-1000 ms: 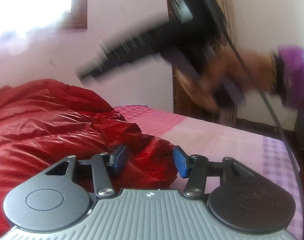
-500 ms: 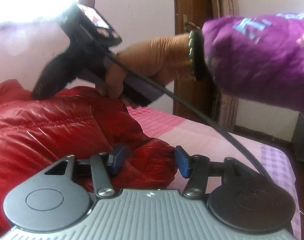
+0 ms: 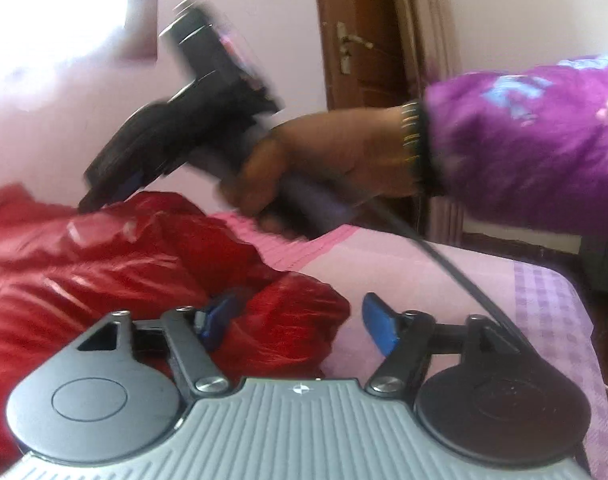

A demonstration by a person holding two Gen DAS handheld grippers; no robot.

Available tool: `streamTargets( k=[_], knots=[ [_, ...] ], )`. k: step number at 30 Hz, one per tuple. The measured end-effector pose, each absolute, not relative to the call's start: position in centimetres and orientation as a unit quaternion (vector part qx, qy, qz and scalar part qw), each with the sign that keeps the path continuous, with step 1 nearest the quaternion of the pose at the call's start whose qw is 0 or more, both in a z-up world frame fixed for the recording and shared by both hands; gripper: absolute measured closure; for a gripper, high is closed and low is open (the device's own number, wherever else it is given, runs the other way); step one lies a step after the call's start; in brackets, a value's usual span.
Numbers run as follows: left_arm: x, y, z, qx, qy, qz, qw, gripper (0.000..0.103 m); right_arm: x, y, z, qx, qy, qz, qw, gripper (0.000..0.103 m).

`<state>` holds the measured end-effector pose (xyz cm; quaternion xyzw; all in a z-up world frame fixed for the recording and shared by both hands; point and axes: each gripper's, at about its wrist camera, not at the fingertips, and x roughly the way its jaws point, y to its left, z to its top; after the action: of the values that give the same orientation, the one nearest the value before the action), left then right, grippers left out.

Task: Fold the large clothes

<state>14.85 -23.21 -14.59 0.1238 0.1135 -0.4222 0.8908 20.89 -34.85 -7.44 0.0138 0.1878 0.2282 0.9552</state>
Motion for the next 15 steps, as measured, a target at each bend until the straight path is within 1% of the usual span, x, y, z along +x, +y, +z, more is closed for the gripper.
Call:
streamTargets(
  k=[2, 6, 11, 15],
  knots=[
    [14.7, -22.6, -14.2, 0.107, 0.112, -0.424, 0.892, 0.029, 17.4, -35.9, -6.5, 0.009, 0.164, 0.231, 0.959, 0.074],
    [13.8, -20.9, -13.2, 0.095, 0.107, -0.432, 0.89, 0.028, 11.3, -37.5, -6.8, 0.007, 0.159, 0.238, 0.958, 0.074],
    [11.0, -17.3, -11.6, 0.092, 0.095, -0.434, 0.891, 0.017, 5.3, -37.8, -9.3, 0.031, 0.165, 0.225, 0.96, 0.074],
    [9.6, -14.5, -10.6, 0.079, 0.089, -0.408, 0.905, 0.014, 3.8, -36.8, -12.2, 0.05, 0.186, 0.178, 0.965, 0.074]
  ],
)
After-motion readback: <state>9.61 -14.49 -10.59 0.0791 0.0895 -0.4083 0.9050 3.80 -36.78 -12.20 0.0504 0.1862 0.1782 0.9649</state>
